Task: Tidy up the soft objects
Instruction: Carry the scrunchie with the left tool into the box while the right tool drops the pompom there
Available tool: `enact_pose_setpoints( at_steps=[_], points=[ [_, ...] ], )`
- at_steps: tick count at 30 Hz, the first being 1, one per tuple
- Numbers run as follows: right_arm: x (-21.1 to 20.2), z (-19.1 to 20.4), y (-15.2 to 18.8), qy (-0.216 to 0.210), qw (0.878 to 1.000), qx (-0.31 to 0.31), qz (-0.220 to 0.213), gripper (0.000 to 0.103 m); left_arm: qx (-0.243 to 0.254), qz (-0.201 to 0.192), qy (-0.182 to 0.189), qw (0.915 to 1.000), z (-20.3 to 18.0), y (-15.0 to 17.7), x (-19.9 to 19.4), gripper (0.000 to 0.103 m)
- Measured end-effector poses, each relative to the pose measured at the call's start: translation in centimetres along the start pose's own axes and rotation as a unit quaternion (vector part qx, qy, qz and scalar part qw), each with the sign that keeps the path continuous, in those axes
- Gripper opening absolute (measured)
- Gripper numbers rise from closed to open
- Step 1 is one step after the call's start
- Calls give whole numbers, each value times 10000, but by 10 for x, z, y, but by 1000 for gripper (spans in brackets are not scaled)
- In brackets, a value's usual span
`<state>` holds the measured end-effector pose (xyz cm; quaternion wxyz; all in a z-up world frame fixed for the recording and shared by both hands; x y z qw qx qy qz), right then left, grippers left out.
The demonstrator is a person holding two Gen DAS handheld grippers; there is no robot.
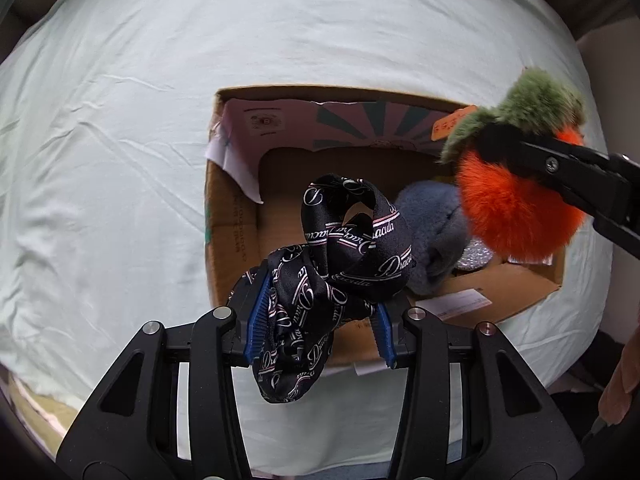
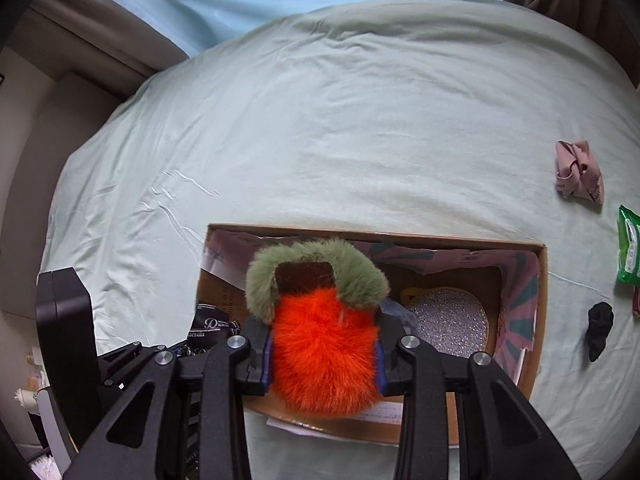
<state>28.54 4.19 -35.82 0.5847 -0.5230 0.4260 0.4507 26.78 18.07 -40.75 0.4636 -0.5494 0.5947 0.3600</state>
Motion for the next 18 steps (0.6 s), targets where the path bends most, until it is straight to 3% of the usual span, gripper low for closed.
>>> enact_pose_setpoints(
  at_steps=[5, 6, 7, 8, 9, 12, 18],
  points=[
    [25, -2, -5, -179, 9993, 65, 315, 33, 1, 120, 25, 9999, 3, -6, 10, 43],
    [30, -3, -5, -226, 9990, 105, 382, 33, 18, 109, 48, 9999, 3, -8, 11, 52],
    [33, -3, -5, -252, 9987, 143, 427, 34, 50, 75, 108, 9999, 0, -9, 10, 74],
    [35, -4, -6, -229, 9985, 189, 462, 35, 92, 41, 109, 9999, -2, -9, 7, 88],
    [37, -5, -7, -185, 9985, 241, 457, 48, 145, -48, -3, 9999, -2, -10, 4, 102],
    [35, -10, -10, -211, 9987, 361, 278, 103, 305, -118, -136, 9994, -5, -8, -2, 103],
    [26, -21, -4, -255, 9983, 482, 184, 103, 310, -112, -134, 9994, -6, -2, -6, 103]
  ],
)
Point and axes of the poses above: each gripper's, at about its wrist camera, not at the fingertips, and x roughly the way its jaws point, z to its left, y to its underside, the point moved 3 cm from there along x, roughly the way its jaws point, and after that the axes turned 14 degrees about y, right-handed, at the moved point
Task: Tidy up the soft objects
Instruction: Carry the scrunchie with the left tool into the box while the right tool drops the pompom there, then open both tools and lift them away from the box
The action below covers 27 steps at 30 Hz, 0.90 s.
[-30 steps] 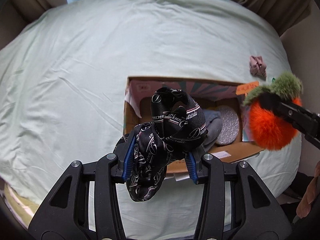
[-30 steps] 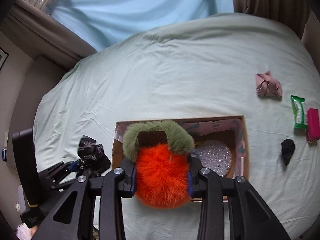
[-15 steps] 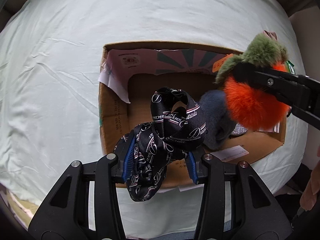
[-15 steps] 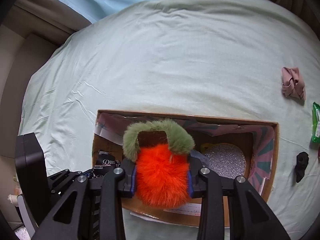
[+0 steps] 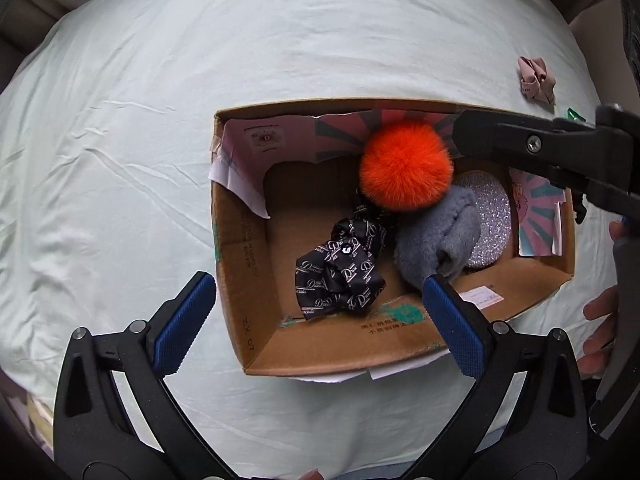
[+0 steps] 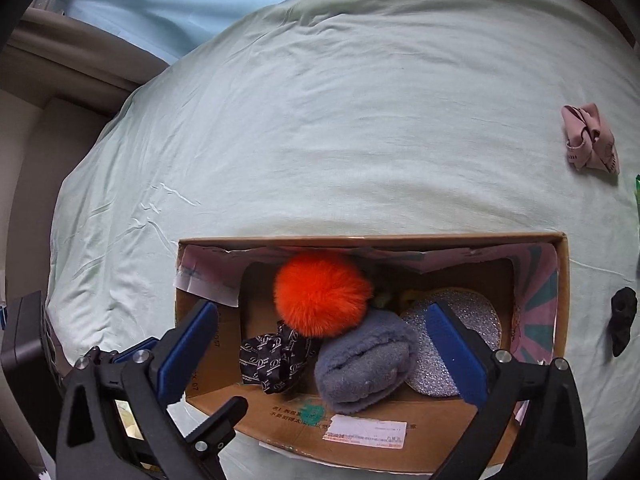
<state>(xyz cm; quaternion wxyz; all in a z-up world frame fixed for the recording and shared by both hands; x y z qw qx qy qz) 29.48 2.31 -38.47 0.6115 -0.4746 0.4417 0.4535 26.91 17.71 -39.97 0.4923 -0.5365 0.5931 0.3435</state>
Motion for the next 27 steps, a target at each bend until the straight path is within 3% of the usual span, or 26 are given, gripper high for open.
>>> enact_pose_setpoints(
  at_steps=[11, 16, 20, 27],
  points=[
    [-25, -4, 12, 110, 9997, -45, -208, 103, 36, -268, -102, 9996, -3, 14, -32, 103],
    [-54, -1, 19, 384, 9965, -254, -690, 103, 81, -440, -259, 9987, -10, 25, -52, 103],
    [-76, 3, 29, 424, 9938, -334, -970, 103, -10, -612, -161, 9980, -13, 42, -72, 103],
    [-121, 10, 54, 615, 9879, -572, -1304, 103, -53, -1055, -244, 9941, -22, 70, -111, 103]
  ],
)
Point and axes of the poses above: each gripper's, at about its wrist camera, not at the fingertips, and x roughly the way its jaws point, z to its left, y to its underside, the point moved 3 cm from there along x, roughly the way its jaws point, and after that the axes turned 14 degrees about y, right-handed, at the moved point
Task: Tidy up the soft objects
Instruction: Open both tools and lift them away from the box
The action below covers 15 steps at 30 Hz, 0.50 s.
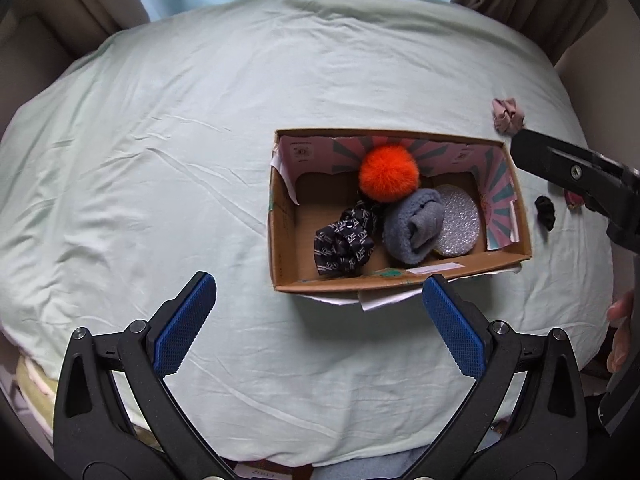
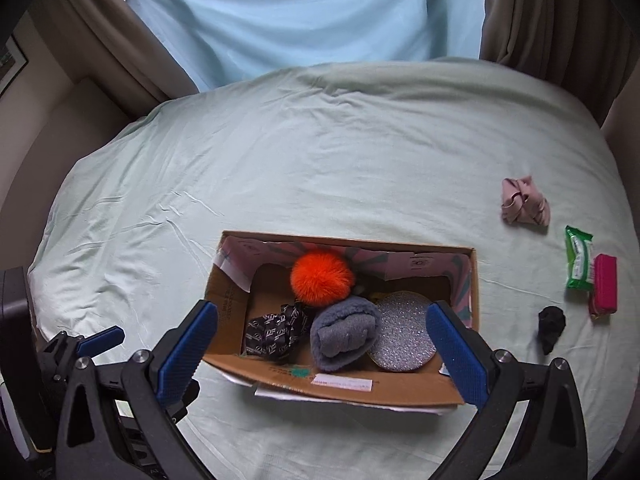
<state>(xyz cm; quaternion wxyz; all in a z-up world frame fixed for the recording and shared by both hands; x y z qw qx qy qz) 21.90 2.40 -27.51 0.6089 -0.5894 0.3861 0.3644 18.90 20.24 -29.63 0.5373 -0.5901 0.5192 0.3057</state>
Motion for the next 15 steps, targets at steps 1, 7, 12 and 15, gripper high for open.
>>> enact_pose_setpoints(
  at_steps=[1, 7, 12, 15],
  points=[
    [-9, -1, 2, 46, 10000, -25, -77, 103, -14, -79, -4, 10000, -1, 2, -8, 103],
    [-66, -11, 13, 210, 9978, -29, -627, 103, 132, -704, -107, 9974, -17, 12, -62, 103],
    [-113, -39, 21, 529, 9939, 93, -965, 103, 259, -1128, 14, 9933, -42, 20, -103, 103],
    [-140, -63, 27, 769, 9897, 161, -1199, 103, 367, -1280, 78, 9911, -62, 22, -117, 103]
  ],
)
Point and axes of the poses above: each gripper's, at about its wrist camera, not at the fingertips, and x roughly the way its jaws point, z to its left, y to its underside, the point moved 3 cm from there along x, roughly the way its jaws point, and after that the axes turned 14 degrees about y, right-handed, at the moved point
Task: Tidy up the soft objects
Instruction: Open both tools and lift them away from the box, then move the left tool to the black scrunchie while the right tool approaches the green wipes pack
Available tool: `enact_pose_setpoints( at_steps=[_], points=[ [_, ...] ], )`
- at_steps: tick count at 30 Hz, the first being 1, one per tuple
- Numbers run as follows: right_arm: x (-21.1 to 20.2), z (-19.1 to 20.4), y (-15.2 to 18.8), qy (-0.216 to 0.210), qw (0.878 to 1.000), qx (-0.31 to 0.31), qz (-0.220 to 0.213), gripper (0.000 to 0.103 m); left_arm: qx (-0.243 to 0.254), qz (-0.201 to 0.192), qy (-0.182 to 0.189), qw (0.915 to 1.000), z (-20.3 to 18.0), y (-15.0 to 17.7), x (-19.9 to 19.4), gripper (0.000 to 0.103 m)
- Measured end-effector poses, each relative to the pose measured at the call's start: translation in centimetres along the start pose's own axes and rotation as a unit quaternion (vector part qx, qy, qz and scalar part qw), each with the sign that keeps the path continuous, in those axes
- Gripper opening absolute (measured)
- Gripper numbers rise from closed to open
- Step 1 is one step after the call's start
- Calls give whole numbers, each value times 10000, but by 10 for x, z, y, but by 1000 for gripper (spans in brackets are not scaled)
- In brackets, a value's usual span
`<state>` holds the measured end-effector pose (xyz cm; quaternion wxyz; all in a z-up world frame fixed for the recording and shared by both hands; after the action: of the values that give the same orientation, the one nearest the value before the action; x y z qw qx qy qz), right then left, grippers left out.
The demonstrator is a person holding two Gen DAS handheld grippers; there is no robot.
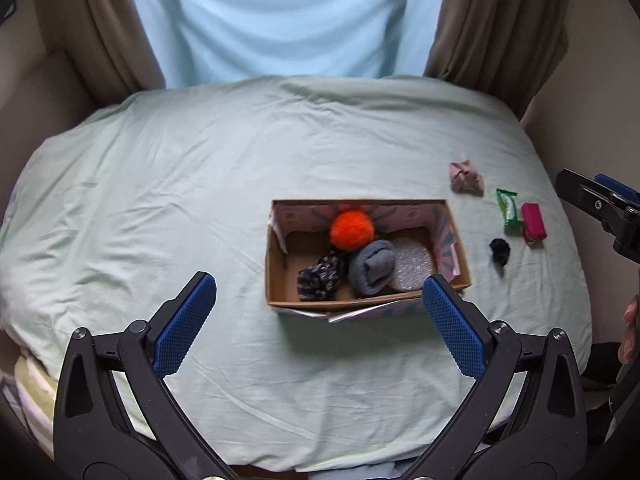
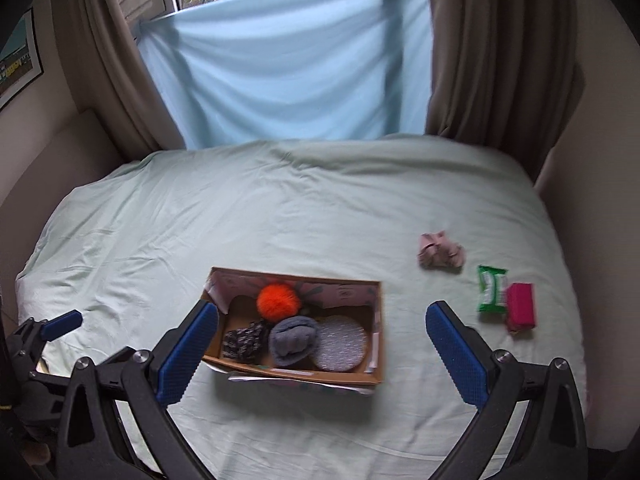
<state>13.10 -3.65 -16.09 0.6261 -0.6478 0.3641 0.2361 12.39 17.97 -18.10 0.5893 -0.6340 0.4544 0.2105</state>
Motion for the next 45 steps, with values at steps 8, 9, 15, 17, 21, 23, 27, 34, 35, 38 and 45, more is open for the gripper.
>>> enact_pose_setpoints(
  at_steps=[8, 9, 15, 17, 21, 23, 27, 34, 35, 38, 45],
  points=[
    [-39, -80, 6, 326, 9983, 312, -364, 103, 309, -425, 21, 9986, -74, -15, -14, 103],
    [-40, -89, 7, 416, 9978, 328, -400, 103, 317, -469, 25, 9984, -86, -16, -13, 103],
    [-32, -151, 15, 601, 9972, 232, -380, 103, 318, -624, 15, 9975, -150, -22, 3, 103],
    [-25, -175, 16, 574, 9976, 227, -317, 103, 332, -607, -13, 9976, -173, -25, 15, 103],
    [-13, -217, 16, 486, 9981, 277, -263, 103, 245, -548, -41, 9982, -209, -28, 39, 103],
    [-3, -234, 14, 484, 9983, 236, -227, 103, 148, -497, -29, 9987, -223, -28, 54, 103],
    [29, -263, 9, 462, 9989, -9, -34, 103, -26, -280, -60, 9996, -244, -26, 89, 103],
    [105, -296, 3, 295, 9986, 52, 427, 103, -170, 25, 35, 9998, -264, -22, 154, 103],
    [117, -299, 3, 268, 9983, 99, 510, 103, -185, 93, 77, 9998, -267, -21, 166, 103],
    [154, -303, 2, 174, 9970, 152, 739, 103, -175, 246, 303, 9991, -279, -17, 198, 103],
    [226, -298, 0, 17, 9952, -49, 978, 103, 29, 749, 667, 9950, -310, -3, 278, 103]
  ],
)
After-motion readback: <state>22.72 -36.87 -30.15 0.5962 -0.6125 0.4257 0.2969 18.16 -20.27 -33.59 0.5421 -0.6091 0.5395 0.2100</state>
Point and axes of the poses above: each gripper's, at about its wrist camera, not at the fingertips, and x roughly the way its jaws point, z to its left, y to its underside, the point moved 3 cm from there along x, roughly the way its jaws point, and after that the axes turned 14 degrees about y, right-handed, at the moved point
